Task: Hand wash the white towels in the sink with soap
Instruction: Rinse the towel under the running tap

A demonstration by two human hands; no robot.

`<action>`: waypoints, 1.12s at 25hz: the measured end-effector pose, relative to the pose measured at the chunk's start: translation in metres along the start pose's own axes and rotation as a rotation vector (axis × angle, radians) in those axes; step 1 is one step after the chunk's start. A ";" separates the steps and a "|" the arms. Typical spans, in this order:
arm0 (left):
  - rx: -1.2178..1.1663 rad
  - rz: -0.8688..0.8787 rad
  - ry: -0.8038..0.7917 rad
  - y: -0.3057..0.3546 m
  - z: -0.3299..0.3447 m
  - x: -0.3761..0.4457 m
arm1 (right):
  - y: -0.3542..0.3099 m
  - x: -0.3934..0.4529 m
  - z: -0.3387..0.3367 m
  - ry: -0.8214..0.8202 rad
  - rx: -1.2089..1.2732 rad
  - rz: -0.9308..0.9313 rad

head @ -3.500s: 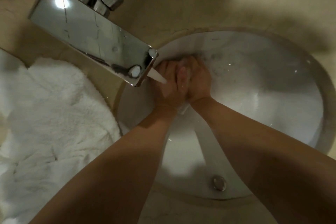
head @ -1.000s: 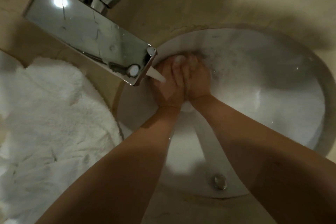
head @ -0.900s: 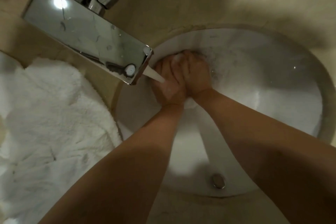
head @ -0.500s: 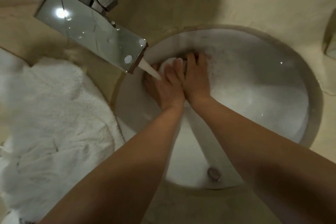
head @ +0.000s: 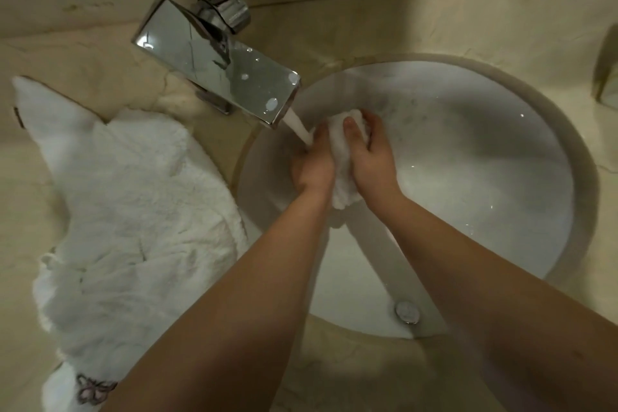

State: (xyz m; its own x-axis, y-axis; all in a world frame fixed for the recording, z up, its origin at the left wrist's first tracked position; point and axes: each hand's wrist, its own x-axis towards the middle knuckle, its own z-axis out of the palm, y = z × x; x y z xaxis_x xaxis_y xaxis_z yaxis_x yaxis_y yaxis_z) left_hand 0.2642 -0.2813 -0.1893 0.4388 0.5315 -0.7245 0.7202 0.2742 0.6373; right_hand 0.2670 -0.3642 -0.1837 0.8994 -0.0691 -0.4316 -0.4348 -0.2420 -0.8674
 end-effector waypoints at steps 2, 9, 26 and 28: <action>-0.053 0.117 0.032 0.003 -0.002 -0.008 | -0.002 -0.003 0.001 0.001 0.086 0.005; -0.065 0.337 0.066 0.001 -0.017 -0.014 | -0.004 -0.003 0.013 -0.020 0.127 0.050; 0.073 0.635 -0.049 -0.044 0.009 0.021 | 0.038 0.020 0.004 -0.037 -0.462 -0.376; 0.075 0.676 -0.014 -0.043 0.011 0.025 | 0.038 0.028 0.007 -0.014 -0.513 -0.386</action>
State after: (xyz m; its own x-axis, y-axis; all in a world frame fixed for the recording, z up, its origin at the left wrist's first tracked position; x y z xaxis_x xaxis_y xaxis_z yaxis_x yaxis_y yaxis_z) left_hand 0.2501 -0.2889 -0.2381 0.8118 0.5564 -0.1770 0.3203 -0.1709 0.9318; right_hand 0.2751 -0.3683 -0.2304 0.9847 0.1274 -0.1187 -0.0006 -0.6793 -0.7339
